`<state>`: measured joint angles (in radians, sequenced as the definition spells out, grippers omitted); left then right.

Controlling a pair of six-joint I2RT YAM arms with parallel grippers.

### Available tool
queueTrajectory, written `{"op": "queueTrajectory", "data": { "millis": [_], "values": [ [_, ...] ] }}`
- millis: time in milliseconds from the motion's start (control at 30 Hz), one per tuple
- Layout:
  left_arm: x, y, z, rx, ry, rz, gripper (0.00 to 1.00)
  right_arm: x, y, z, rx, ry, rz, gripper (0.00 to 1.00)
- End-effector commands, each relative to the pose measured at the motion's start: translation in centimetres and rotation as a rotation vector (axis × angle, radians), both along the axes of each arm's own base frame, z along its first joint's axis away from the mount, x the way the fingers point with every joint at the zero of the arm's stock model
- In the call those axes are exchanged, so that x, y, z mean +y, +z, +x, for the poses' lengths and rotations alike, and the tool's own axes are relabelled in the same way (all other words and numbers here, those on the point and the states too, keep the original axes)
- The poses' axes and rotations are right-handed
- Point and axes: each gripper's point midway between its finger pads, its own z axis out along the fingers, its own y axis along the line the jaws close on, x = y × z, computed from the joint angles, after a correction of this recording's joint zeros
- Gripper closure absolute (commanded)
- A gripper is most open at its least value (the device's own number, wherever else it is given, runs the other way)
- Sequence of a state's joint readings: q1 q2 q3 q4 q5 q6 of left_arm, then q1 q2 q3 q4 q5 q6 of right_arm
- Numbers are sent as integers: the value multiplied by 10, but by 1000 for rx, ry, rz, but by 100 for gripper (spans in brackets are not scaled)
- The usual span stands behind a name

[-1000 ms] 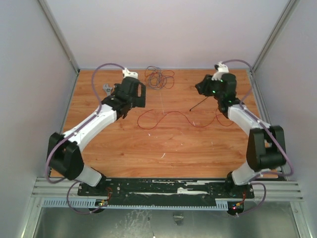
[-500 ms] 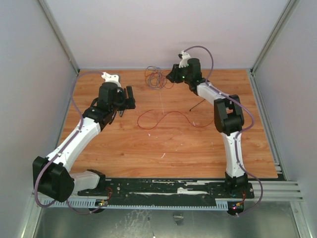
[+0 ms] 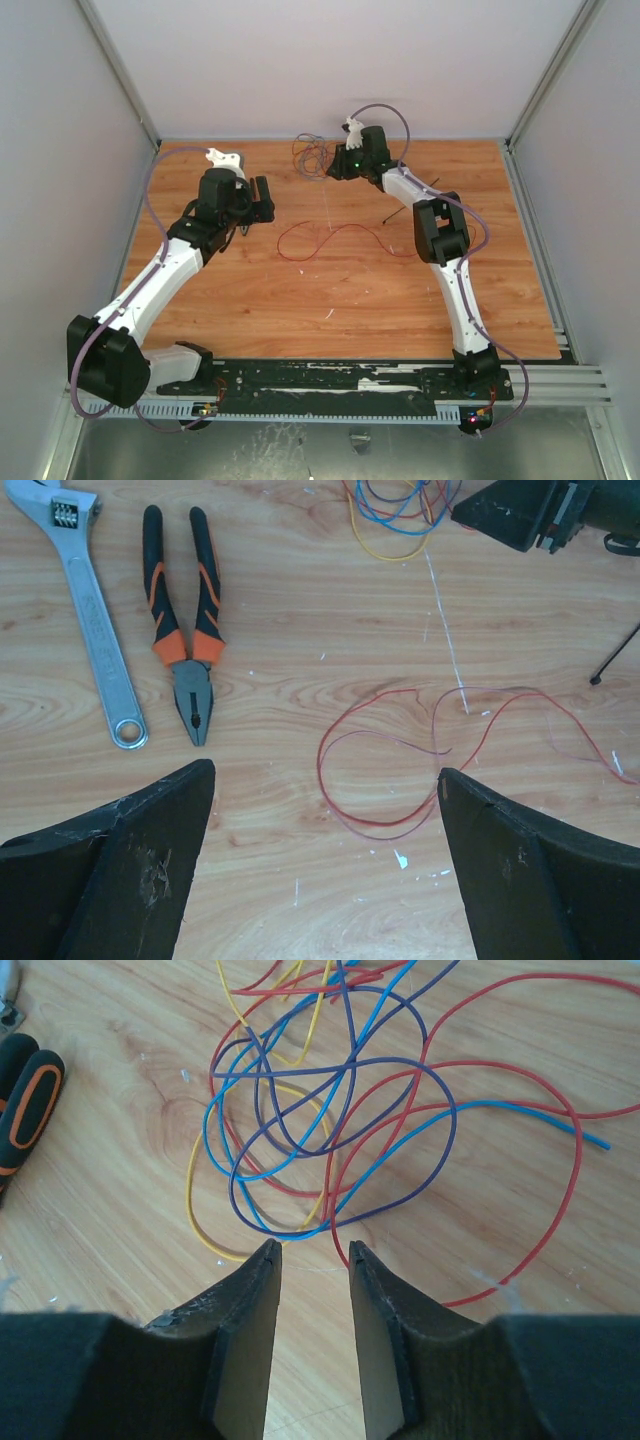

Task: Zip-tie the wires
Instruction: Untie the cable at the center of the board.

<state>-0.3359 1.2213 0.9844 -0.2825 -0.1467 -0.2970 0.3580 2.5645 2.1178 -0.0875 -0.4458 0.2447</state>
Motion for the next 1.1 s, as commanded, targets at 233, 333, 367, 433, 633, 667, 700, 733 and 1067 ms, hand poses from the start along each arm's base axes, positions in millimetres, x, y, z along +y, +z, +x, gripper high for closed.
{"op": "queueTrajectory", "data": {
  "millis": [233,333,367,433,633,667,700,733,1067],
  "values": [
    [-1,-2,3,-15,-15,-9,2,8,-9,8,-29,30,-36,63],
    [-1,-5,3,-11,-16,-4,2,10,-14,10,-26,34,-39,63],
    [0,-5,3,-10,-14,-2,2,11,-17,10,-21,34,-41,63],
    [0,-6,3,-8,-14,1,2,11,-19,9,-16,35,-42,63],
    [2,-8,5,-5,-12,4,2,13,-24,4,-4,52,-59,64],
    [2,-8,5,-5,-11,3,2,14,-25,2,-3,57,-62,66],
    [2,-8,5,-4,-11,4,2,15,-24,1,-5,61,-65,69],
    [2,-8,5,-5,-11,4,2,14,-23,0,-6,63,-69,71],
    [3,-9,3,-4,-11,-2,2,8,-7,-6,-40,80,-110,91]
  ]
}}
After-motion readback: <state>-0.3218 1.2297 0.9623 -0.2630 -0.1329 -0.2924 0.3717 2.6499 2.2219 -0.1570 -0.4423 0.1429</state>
